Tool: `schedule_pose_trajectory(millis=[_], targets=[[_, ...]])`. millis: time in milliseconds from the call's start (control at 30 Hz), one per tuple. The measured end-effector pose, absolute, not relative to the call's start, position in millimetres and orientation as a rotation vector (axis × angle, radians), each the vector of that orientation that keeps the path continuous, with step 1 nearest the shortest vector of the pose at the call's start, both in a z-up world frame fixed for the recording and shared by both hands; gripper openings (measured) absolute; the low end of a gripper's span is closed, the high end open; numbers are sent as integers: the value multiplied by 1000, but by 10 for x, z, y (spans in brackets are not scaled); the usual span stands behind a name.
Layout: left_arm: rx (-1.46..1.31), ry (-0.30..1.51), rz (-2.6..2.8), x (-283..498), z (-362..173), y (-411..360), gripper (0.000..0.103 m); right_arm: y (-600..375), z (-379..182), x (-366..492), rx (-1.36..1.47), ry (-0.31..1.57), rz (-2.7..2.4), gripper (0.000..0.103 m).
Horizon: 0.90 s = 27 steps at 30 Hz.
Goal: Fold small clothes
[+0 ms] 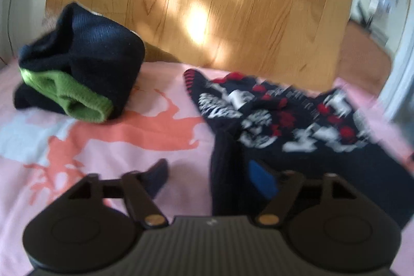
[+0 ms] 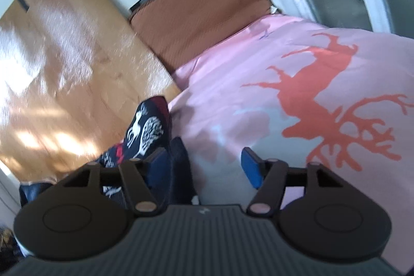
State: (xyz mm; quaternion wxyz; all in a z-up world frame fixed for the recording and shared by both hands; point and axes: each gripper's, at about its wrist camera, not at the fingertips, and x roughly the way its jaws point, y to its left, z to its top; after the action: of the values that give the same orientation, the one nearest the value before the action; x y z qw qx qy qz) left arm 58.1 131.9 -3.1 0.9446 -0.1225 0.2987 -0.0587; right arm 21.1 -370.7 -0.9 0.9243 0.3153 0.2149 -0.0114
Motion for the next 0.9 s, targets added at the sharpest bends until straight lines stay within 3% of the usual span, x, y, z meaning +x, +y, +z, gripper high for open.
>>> schedule_pose_trajectory(millis=[100, 167, 333, 633, 900], targets=[[-430, 470, -197, 415, -32, 1593, 103, -3747, -35, 207, 682, 440, -30, 68], [-576, 359, -231, 300, -86, 1772, 103, -3757, -40, 200, 693, 437, -33, 68], [-650, 304, -263, 297, -125, 1861, 103, -3748, -33, 193, 689, 428, -34, 69], [-507, 244, -229, 182, 0, 1706, 103, -3716, -14, 191, 653, 421, -25, 71], [-160, 376, -62, 254, 152, 1356, 103, -3668, 3, 205, 615, 421, -14, 72]])
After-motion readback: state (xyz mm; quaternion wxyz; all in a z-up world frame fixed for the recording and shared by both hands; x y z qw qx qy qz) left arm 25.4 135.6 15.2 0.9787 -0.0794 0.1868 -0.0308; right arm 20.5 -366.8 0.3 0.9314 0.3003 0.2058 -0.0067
